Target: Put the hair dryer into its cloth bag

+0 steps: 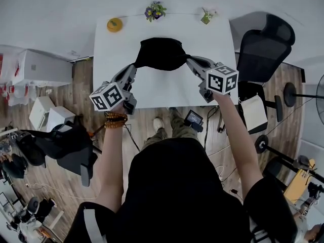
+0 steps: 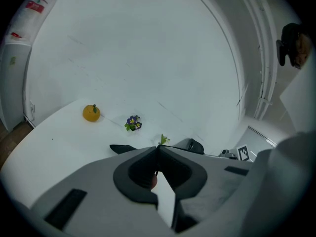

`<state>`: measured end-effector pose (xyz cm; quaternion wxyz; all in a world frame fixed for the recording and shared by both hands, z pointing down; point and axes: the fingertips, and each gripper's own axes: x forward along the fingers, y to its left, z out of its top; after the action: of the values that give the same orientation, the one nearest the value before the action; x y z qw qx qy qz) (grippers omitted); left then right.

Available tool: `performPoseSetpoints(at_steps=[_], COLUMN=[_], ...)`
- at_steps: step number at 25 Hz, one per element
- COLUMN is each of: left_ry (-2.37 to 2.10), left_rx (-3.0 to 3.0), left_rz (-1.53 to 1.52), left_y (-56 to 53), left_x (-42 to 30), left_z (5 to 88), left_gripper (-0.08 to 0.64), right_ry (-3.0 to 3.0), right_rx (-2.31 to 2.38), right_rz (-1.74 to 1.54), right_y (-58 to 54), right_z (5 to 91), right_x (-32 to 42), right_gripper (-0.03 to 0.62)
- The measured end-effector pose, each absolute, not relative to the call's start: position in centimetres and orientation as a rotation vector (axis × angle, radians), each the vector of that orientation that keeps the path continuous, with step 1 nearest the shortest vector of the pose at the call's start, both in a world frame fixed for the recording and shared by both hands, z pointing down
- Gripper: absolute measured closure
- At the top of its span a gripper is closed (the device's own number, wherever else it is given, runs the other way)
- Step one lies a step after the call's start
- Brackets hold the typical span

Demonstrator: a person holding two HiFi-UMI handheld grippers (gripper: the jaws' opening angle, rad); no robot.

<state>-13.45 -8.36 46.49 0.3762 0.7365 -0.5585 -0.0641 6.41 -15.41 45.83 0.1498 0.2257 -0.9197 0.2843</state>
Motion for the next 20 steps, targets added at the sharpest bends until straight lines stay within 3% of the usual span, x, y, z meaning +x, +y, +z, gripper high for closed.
performPoseSetpoints(at_steps=[20], left_ry=[-1.380], left_rx=[1.890], left_rz=[0.162], left_y=[4.0], left_x=[-11.6], left_z=[56.4], left_gripper=[0.522], right_ry=[-2.383], right_rx=[0.703], right_rz=[1.005], right_y=[-2.4], right_z=[57.8], right_x=[8.7], right_gripper=[0.555])
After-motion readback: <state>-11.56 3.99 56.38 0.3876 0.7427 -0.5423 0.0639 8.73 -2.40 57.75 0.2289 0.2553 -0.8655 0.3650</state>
